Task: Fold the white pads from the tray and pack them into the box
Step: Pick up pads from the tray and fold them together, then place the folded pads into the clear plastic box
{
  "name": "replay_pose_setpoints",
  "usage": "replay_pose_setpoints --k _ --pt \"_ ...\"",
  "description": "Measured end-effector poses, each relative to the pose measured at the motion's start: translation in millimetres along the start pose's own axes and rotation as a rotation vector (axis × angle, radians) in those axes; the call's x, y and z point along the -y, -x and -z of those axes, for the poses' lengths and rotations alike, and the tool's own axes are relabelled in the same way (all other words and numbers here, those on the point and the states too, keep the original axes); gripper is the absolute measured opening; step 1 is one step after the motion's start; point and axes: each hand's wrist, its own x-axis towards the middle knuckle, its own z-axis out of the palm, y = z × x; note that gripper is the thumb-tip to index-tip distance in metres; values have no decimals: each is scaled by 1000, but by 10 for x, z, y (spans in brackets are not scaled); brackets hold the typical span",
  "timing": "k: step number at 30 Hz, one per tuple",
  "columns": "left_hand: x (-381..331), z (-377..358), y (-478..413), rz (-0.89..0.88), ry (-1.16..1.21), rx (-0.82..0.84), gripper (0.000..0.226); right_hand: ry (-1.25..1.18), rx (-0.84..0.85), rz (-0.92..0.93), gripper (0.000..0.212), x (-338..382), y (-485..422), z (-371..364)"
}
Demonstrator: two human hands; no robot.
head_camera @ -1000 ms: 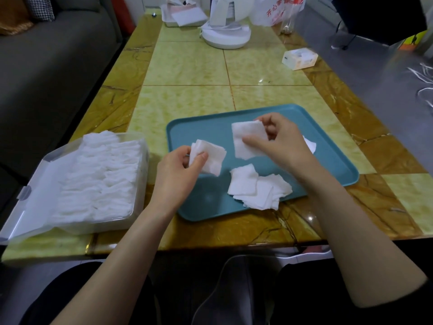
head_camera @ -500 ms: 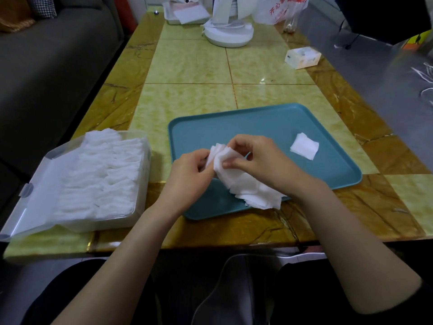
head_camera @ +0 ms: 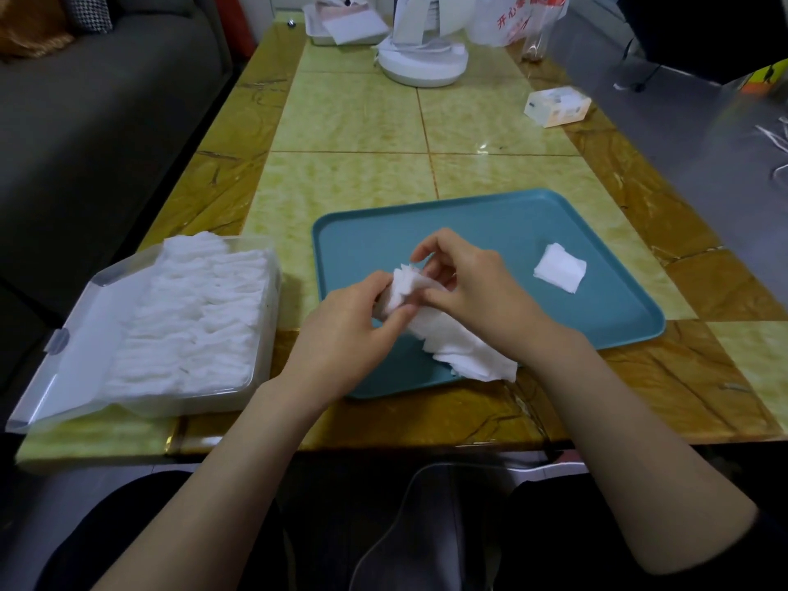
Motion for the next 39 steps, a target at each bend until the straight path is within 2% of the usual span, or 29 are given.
replay_pose_setpoints --k 4,8,12,16,20,23,26,29,30,33,39 --pt "79 0 30 -89 -158 -105 6 186 67 120 43 11 -24 -72" --pt "87 101 71 -181 -241 -149 17 164 97 173 32 69 -9 -180" --pt "129 379 80 -90 -152 -248 21 111 -46 172 20 105 -66 -229" --pt "280 756 40 48 -206 -328 23 8 -215 39 19 222 -180 -178" --pt "480 988 -26 220 -472 -96 38 -5 -192 -8 34 421 -411 -224" --pt "618 1039 -84 259 -616 64 44 -81 -137 -13 30 598 -642 -374" --pt "642 1021 -135 254 -625 171 42 -198 -88 -67 26 714 -898 -550" --pt "615 1033 -168 256 -633 209 40 -451 45 -218 32 771 -1106 -734" --pt "613 1039 -171 253 -639 216 40 -467 89 -241 32 775 -1152 -793" --pt "622 1050 -158 240 -629 237 42 -324 178 -192 15 762 -1227 -927" --pt "636 1066 -108 206 -662 277 44 12 127 -18 21 818 -1301 -992"
